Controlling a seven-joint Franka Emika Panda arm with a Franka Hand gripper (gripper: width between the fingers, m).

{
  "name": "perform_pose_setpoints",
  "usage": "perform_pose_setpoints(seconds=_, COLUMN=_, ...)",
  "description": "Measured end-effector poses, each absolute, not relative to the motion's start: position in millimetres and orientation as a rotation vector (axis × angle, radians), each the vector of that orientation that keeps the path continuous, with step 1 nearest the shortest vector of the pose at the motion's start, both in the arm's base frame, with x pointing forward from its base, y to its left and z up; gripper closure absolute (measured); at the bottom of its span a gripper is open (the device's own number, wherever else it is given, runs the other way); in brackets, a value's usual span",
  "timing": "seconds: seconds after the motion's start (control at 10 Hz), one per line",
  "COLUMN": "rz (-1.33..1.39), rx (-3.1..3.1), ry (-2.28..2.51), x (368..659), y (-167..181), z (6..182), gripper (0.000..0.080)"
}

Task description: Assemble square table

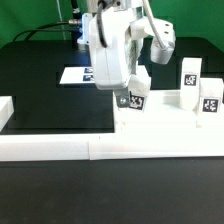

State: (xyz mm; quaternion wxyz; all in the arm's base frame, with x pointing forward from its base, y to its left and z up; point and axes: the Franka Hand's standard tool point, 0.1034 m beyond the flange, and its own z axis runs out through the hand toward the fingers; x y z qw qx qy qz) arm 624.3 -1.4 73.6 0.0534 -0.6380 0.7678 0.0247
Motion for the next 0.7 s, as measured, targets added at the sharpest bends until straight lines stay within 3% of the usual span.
perform_pose_setpoints(seconds=0.1, rz=0.026, rx=-2.168, ry=2.170, x=625.1, y=4.8, z=75.3, gripper=0.0180)
perform_pose_setpoints(seconds=0.3, rz=-0.090, rx=-2.602, ry=1.632, x=629.3, y=20.2, z=83.1, gripper=0.0155)
perform_pose_setpoints(seconds=0.7, rz=-0.115, rx=-2.834, ry=1.231, x=628.7, y=16.3, z=80.5, gripper=0.0150)
